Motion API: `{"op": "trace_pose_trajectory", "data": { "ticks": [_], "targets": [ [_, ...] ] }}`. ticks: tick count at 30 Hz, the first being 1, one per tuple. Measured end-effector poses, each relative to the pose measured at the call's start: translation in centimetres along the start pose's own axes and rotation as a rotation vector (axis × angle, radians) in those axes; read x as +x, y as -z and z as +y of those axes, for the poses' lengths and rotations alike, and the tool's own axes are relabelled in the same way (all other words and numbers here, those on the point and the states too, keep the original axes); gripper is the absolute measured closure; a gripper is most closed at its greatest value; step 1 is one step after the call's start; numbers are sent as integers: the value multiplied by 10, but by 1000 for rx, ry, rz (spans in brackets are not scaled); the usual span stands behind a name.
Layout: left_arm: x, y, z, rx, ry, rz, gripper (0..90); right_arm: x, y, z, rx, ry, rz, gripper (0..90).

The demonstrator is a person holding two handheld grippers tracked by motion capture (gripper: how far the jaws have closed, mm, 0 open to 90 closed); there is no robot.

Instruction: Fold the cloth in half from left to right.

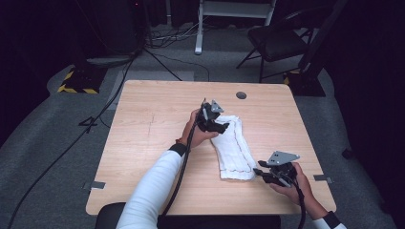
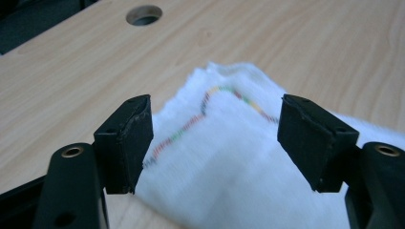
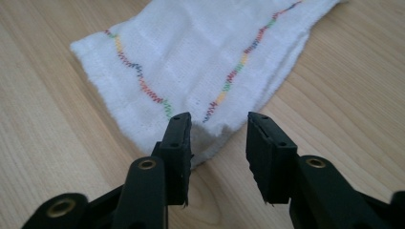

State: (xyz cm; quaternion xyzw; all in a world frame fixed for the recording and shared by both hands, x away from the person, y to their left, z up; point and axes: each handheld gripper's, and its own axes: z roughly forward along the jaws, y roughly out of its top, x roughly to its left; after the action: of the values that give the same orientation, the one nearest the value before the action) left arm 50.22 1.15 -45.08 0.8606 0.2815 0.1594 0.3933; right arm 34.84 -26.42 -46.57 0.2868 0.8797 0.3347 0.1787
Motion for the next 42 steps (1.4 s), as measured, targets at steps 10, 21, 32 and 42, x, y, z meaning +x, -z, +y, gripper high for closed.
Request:
{"op": "trace_pose_trajectory", "data": {
  "ticks": [10, 21, 32, 42],
  "targets": [
    [-44, 31, -33, 82, -93, -123, 228, -17, 2, 3, -61, -30, -34, 429],
    [-85, 30, -63, 182, -193, -167, 228, -27, -23, 3, -33, -36, -11, 365],
    [-79, 32, -73, 210, -143, -185, 236, -22, -36, 2, 28, 5, 2, 362],
    [-77, 41, -82, 213, -105, -208, 242, -13, -34, 4, 40, 5, -23, 412]
  ]
}}
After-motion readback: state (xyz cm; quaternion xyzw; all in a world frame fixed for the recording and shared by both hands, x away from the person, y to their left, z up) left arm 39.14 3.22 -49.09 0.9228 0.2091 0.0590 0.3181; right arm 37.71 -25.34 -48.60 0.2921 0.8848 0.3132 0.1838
